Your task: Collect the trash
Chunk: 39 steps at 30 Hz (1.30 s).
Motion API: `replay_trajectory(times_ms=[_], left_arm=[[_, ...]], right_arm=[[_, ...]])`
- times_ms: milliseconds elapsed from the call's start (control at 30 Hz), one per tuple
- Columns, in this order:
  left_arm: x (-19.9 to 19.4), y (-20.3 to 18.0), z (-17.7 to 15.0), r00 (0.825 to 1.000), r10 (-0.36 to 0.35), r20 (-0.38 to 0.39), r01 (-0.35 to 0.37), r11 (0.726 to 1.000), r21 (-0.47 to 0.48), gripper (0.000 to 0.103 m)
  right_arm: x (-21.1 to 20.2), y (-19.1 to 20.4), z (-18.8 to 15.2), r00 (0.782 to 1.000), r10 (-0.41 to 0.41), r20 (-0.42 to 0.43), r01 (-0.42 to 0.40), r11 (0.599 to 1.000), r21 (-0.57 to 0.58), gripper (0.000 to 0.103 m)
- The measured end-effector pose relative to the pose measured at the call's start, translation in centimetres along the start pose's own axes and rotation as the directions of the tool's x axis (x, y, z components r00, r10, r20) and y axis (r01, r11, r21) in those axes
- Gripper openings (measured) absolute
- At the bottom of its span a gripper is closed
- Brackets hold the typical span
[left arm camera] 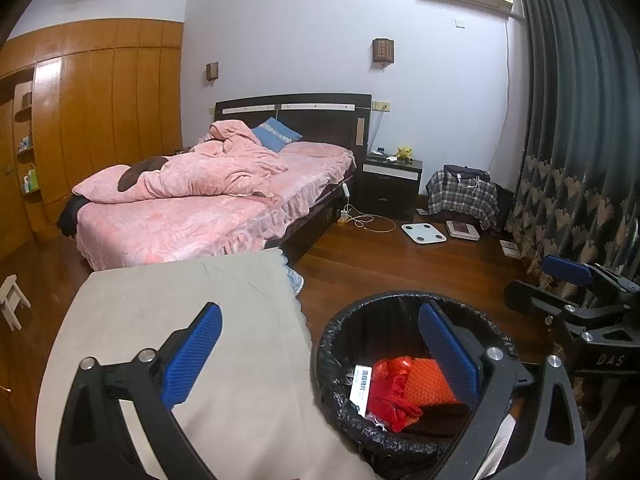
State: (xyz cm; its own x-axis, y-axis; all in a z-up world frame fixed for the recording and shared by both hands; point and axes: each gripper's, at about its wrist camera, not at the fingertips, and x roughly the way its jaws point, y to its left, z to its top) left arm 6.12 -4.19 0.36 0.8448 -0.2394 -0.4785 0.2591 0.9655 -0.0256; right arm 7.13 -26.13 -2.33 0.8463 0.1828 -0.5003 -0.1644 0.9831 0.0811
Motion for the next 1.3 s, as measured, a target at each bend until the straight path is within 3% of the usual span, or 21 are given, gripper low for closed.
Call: replay_trajectory(times_ms=[1300], left_arm=[[-0.57, 0.12, 0.00, 1.000, 0.005, 0.003, -0.005, 1.000, 0.002, 0.097]], right_arm=[[0.18, 0.33, -0.23, 1.000, 0.004, 0.001, -0.004, 1.000, -0.002, 0.098]])
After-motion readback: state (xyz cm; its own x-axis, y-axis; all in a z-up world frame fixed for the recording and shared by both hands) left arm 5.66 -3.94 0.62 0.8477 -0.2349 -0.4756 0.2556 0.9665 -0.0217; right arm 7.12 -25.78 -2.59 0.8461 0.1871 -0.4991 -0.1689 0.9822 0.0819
